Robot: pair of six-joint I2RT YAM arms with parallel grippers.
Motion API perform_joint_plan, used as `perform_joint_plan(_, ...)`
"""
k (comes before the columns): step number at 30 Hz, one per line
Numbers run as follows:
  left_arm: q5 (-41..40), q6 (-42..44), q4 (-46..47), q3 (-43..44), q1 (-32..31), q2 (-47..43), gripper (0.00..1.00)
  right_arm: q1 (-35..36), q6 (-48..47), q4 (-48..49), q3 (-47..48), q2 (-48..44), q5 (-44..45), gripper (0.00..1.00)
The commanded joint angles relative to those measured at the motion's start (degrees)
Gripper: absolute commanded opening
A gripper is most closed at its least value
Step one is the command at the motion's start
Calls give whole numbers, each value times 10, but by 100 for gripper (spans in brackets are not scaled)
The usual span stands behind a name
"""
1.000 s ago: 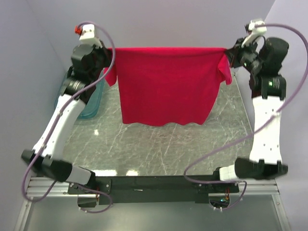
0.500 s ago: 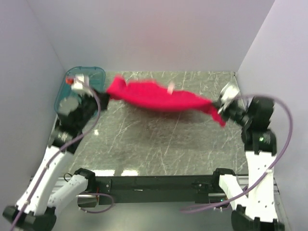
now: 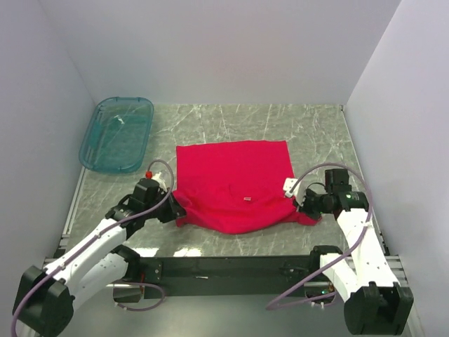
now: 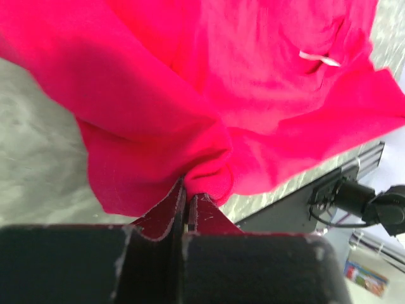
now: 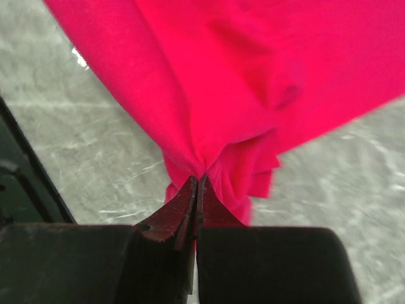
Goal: Fold and stack the t-shirts
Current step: Flatten the tshirt out
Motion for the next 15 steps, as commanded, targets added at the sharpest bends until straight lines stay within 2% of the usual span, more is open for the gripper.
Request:
perform_joint_plan(1,8,-34,10,17,-29,33,1,44,-24,-3,-32,11,34,0)
perform_joint_plan(5,11,-37,18,8,-52,69,1,87,5,34,-64,-2,70,0)
perform_joint_plan(11,-8,-47,23,4,-70,68,1,93,30,65,-73,1,89,0)
perform_joint_plan(14,-63,-39,-12,36,-69,34,1,93,69,95,-61,-2,95,0)
perform_joint_plan(15,-103,-30,-24,49,-69,15,1,93,81,104,-45,-5,97,0)
